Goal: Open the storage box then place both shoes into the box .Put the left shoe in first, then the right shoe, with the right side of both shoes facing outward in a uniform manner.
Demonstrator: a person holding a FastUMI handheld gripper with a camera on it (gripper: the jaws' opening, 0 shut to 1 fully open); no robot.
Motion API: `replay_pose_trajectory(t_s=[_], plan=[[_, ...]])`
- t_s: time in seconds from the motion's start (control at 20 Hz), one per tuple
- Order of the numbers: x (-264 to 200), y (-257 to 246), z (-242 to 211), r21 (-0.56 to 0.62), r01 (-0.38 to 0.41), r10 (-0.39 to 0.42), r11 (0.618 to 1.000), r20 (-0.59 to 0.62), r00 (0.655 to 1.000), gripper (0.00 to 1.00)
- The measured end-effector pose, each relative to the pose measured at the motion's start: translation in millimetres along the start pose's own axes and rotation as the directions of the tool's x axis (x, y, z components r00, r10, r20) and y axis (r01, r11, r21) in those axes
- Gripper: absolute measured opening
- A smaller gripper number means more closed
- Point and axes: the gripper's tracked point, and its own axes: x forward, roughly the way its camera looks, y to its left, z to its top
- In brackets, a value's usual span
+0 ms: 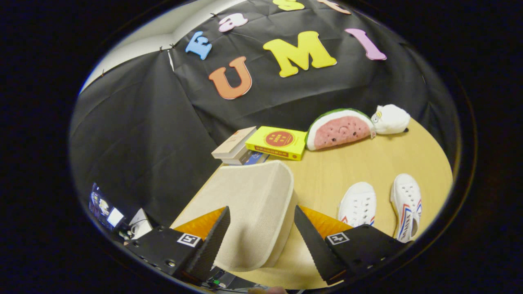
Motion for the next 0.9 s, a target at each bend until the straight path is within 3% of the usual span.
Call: replay_pose_trajectory(t_s=[0.45,0.75,0.9], plan=[[32.4,-3.7,-19.8,0.166,-0.057,0.075,0.985,-0.109,0.991,0.96],[41.7,9.6,-31.6,0.353,-0.126,0.197,0.927,-0.173,0.965,0.96],[39.1,8.2,-27.0,0.372,-0.13,0.208,0.919,-0.176,0.962,0.96]])
